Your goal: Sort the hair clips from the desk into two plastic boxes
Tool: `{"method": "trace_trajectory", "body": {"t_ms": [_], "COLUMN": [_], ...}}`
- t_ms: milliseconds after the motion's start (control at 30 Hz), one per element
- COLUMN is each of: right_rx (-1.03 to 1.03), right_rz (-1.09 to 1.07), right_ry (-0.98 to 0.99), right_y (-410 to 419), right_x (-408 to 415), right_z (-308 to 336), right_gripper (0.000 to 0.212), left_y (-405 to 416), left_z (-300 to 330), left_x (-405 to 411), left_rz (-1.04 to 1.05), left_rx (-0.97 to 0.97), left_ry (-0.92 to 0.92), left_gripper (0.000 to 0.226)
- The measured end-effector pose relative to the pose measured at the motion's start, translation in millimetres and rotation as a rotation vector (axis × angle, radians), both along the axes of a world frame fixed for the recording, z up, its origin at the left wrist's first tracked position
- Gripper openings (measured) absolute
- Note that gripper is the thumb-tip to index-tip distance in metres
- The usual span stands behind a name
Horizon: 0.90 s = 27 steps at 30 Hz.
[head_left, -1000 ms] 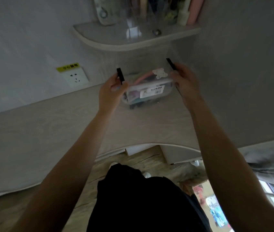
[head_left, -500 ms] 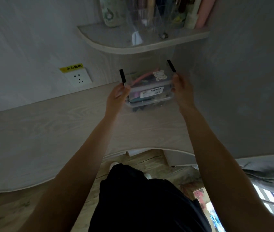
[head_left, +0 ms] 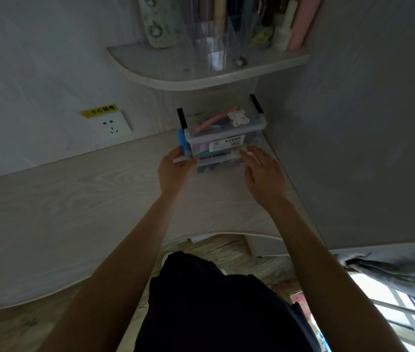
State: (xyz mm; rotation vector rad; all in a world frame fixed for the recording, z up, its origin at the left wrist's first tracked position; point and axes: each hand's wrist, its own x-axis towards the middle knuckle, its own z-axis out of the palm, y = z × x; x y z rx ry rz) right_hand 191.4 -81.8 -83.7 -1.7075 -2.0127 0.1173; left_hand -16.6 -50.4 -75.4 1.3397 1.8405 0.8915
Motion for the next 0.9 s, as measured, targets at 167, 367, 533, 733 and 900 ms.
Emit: {"method": "trace_trajectory", "body": {"t_ms": [167, 367, 533, 733, 900], "right_rx": [-0.139, -0.297, -0.442, -0.470, -0.113], "right_rz": [-0.027, -0.043, -0.047, -0.043, -0.152], "right_ry": [-0.076, -0.139, -0.113, -0.140, 0.227], "right_y": [22, 43, 56, 62, 45], "right_x": [18, 30, 38, 44, 23], "right_z": [8, 16, 23, 24, 29], "right_gripper": [0.047, 0.059, 0.066, 0.067, 0.037], "left_y": [23, 39, 53, 51, 47], "left_z": [5, 9, 13, 15, 25], "left_x": [25, 45, 48, 49, 38], "left_rz": [-0.010, 0.004, -0.023, -0.050, -0.093], "left_rx": [-0.059, -0.075, -0.067, -0.091, -0.123], "left_ry": [0.036, 0.006, 0.036, 0.033, -0.036], "left_gripper": [0.033, 0.052, 0.053, 0.055, 0.049]}}
